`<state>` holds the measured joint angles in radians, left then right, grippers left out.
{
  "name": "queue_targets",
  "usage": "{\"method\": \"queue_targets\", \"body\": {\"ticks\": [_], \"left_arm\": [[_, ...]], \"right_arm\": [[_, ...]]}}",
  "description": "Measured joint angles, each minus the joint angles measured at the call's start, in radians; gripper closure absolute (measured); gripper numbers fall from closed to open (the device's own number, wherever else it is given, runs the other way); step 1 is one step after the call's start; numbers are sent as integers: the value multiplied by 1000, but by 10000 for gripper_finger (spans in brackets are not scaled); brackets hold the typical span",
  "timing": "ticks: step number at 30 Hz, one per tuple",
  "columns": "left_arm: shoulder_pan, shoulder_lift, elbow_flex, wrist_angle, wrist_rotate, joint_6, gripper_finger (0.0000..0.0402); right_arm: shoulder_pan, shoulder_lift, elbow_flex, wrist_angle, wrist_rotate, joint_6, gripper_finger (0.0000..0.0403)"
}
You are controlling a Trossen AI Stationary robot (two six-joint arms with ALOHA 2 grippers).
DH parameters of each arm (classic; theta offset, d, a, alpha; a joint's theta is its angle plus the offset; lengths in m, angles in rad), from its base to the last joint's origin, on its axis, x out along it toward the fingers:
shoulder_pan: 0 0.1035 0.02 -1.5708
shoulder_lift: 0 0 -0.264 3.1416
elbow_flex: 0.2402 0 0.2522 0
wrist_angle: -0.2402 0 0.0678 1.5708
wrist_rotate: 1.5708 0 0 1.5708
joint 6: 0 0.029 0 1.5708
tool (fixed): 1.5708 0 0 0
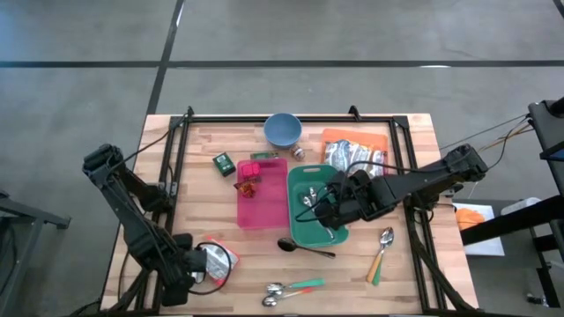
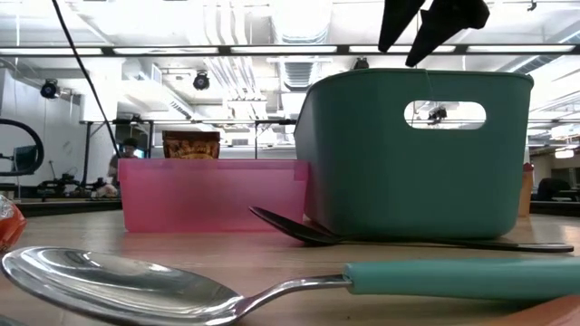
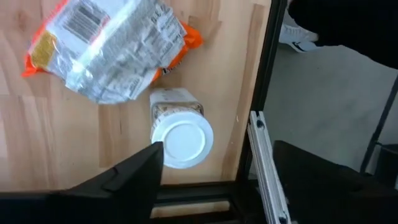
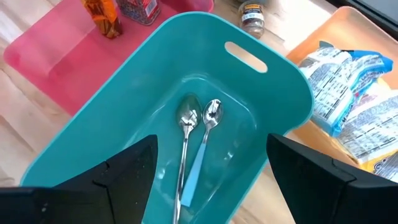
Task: Pick & Place Food Item
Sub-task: Put the white spice bottle into the red bin
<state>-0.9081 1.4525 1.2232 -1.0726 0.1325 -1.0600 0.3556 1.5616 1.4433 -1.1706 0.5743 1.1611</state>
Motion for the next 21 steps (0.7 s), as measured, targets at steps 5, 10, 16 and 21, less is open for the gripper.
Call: {"method": "queue_targets", "body": {"ticks": [5, 10, 16, 21], "left_arm": [[-16, 0, -13, 2, -76, 70, 65], [-37, 11, -73, 1, -95, 92, 64], [-56, 18, -117, 15, -79, 96, 64], [-60, 18, -119, 21, -96, 154, 64]], "right_arm": [[16, -1, 0, 1, 2, -12, 105], [38, -1, 0, 1, 2, -8, 105], [73, -2, 0, 1, 18, 59, 105], [94, -2, 0, 1, 63, 103, 105]]}}
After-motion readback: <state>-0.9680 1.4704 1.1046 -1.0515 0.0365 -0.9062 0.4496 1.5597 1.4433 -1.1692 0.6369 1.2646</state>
